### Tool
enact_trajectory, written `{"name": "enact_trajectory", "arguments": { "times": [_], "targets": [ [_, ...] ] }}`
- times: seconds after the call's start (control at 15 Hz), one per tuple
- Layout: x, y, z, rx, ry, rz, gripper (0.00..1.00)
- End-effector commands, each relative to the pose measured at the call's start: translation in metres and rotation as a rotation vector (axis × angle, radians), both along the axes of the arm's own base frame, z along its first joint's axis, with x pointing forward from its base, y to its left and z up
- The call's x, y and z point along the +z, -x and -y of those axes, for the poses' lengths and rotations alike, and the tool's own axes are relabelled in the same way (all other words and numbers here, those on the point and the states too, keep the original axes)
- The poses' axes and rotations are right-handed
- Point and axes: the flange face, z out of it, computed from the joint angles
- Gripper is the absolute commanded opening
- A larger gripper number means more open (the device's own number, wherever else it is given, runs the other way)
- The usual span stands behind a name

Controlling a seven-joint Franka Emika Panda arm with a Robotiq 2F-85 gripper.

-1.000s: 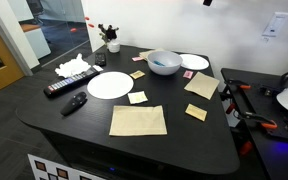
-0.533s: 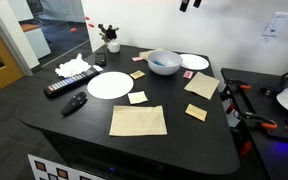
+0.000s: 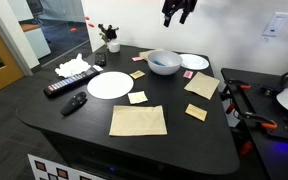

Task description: Remove the green pen from the grey bowl

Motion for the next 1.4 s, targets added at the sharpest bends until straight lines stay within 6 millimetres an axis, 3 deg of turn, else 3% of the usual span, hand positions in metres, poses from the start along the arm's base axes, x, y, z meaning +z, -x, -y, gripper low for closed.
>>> {"name": "enact_trajectory", "arguments": {
  "times": [0.0,0.8,1.33],
  "targets": [
    [-0.022,-0.022,0.007,-0.045,-0.021,-0.009,1.00],
    [-0.095,-0.034,0.014,-0.067,-0.078,-0.071,1.00],
    [-0.104,-0.032,0.010,-0.065,-0.093,-0.083,1.00]
  ]
}}
